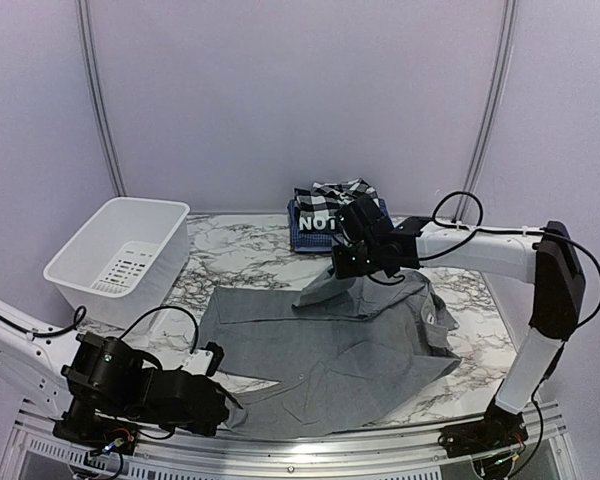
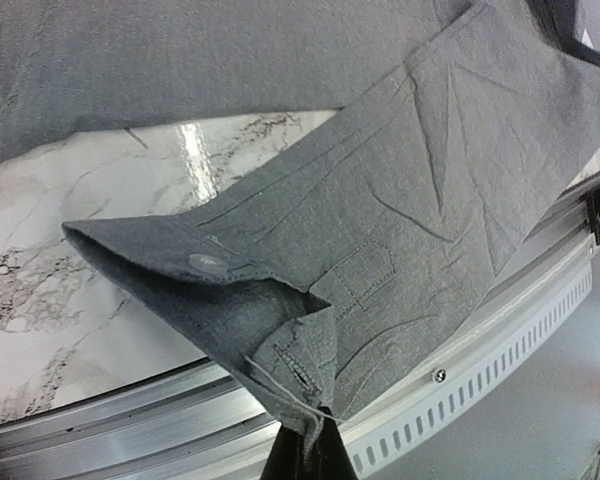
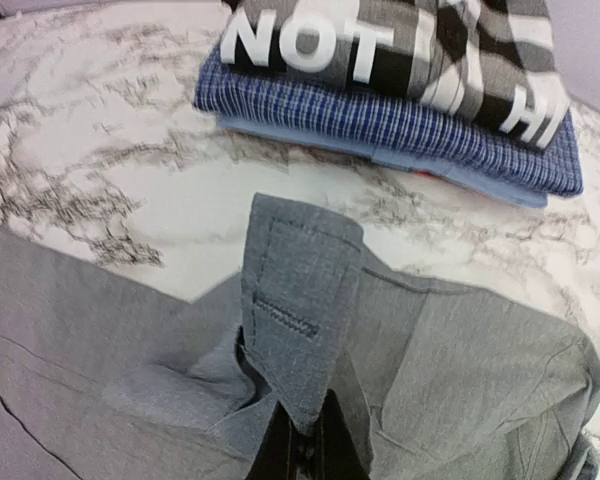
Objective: Fold and stack the long sleeve shirts
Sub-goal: Pick up the sleeve from the center of the board.
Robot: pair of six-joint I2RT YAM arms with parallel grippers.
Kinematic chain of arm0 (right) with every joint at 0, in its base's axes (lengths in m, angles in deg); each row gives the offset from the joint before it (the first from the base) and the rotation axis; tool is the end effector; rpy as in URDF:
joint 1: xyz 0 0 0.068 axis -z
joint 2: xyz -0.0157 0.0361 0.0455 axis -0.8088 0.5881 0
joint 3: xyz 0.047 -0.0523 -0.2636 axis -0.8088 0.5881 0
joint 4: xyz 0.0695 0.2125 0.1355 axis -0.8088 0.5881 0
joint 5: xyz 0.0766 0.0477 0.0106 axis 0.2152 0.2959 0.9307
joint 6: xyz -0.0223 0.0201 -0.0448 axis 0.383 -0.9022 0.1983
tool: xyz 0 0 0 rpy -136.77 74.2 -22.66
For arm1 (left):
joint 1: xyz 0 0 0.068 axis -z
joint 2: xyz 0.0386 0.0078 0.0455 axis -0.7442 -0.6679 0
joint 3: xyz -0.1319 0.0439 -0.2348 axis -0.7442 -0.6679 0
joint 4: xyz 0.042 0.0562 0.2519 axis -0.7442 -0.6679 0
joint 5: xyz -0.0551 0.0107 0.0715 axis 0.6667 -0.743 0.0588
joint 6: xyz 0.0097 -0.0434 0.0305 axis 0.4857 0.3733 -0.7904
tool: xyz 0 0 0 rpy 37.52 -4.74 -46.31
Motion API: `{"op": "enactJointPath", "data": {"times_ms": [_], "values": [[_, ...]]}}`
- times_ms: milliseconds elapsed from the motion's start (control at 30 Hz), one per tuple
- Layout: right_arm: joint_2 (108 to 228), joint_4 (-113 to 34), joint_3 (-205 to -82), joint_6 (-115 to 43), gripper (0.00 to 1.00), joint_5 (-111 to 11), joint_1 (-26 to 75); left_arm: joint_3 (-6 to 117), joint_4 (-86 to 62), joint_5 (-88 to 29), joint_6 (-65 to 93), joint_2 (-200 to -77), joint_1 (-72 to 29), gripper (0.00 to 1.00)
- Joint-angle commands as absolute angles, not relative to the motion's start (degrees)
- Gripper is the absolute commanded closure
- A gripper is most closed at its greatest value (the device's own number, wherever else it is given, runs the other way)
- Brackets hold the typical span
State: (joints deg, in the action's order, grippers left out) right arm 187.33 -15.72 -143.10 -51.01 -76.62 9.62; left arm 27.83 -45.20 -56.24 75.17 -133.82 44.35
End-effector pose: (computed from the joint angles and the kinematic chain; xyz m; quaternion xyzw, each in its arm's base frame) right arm 0.2830 0.2601 0.2394 -0.1248 0.9195 0.0511 0.3692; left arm 0.0012 -0.2378 0.2158 0.1166 0.9421 -0.2515 0.1888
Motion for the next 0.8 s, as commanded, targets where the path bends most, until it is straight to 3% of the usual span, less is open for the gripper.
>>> {"op": "enactJointPath", "data": {"times_ms": [0,33,167,233,500,767], "values": [[183.87,-12.63,-149.88,-49.06,0.99,-78.24,10.00,25.22,-50.90,-60.27,79.76,-129.98,41.88,1.00],[183.59,-12.14,-151.08,-48.84,0.99,-78.15,10.02,24.80,-51.06,-60.55,79.96,-129.37,41.53,0.97],[182.51,-10.62,-155.23,-47.54,0.99,-76.49,10.01,27.04,-51.87,-64.51,77.41,-126.75,41.38,0.58],[181.39,-11.36,-155.92,-46.21,0.99,-74.17,9.98,30.65,-52.72,-68.22,74.08,-125.77,41.27,0.47],[177.25,-16.29,-153.68,-40.96,0.99,-64.04,9.97,47.47,-49.55,-70.78,46.48,-130.22,28.38,0.29],[175.24,-21.11,-149.82,-39.22,0.98,-58.62,9.96,59.01,-36.73,-48.75,21.65,-145.19,12.66,0.17]]}}
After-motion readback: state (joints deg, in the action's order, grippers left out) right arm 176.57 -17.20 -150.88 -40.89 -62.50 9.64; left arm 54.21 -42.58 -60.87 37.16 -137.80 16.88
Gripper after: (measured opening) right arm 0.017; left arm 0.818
